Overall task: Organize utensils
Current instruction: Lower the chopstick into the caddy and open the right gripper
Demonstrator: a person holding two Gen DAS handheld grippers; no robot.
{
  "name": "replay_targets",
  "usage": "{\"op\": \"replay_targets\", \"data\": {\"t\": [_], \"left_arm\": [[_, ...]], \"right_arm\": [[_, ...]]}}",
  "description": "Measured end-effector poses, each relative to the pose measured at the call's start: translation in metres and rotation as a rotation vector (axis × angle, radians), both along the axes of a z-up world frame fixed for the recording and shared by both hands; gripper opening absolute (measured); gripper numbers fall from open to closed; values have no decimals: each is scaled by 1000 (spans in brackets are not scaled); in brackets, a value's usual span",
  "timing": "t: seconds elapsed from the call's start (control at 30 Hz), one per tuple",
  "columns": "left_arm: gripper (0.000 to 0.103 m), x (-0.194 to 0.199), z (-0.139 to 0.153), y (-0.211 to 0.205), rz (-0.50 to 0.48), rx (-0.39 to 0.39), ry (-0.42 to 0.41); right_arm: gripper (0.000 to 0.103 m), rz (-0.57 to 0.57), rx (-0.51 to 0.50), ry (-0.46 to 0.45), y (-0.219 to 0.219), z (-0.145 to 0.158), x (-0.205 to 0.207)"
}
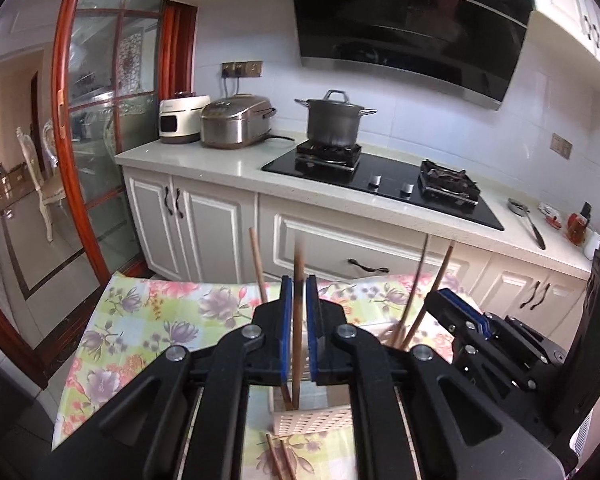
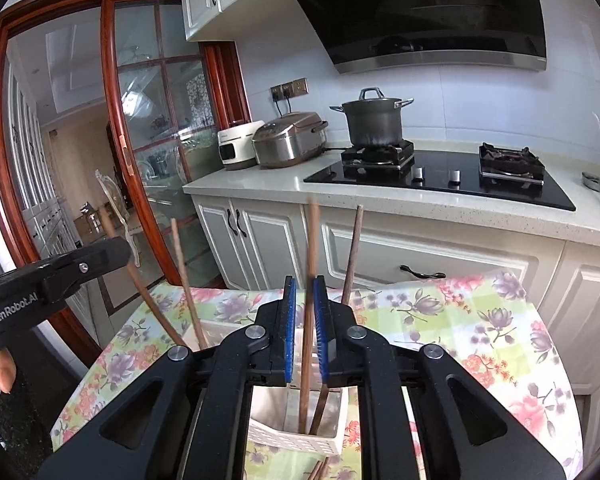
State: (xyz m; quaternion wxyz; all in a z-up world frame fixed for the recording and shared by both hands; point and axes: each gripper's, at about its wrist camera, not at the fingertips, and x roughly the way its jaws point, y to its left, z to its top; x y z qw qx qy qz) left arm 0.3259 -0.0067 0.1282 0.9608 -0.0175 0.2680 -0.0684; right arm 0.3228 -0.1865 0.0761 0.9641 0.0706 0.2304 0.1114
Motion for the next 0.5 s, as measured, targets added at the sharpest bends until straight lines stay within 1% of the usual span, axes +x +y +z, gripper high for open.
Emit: {"op": "replay_targets", "data": {"t": [0.03,0.07,0.1,0.13,0.17,0.2,0.23,0.27,0.33,0.37,0.43,0.5], "left_arm": [[18,1,-2,1,5,1,3],[23,1,-3,2,11,3,2],[33,1,-4,4,22,5,-6],[40,0,-5,5,31,9,-13],[43,-1,-6,6,40,13,-20],[47,-2,-7,8,47,17,-26],[52,-3,-8,9,51,19,-27],[54,-4,-9,11,56,19,-30],[63,-10,-12,15,73,22,-40],[66,-14,-14,17,84,26,-46],[82,-25,-20,22,114,33,-64],[87,-37,-28,28,151,35,-73]], "right_arm": [[14,-3,1,7,0,-2,3],[15,-6,3,14,-1,-4,4],[18,-10,5,19,-3,-5,5],[20,-13,8,20,-4,-7,5],[24,-16,11,21,-7,-7,4],[26,-17,16,21,-9,-8,3],[26,-16,21,22,-11,-8,1],[26,-15,23,23,-12,-8,-1],[26,-16,19,22,-14,-9,-8],[26,-17,14,21,-15,-9,-10],[26,-16,4,25,-15,-12,-20],[26,-15,-5,34,-16,-19,-29]]}}
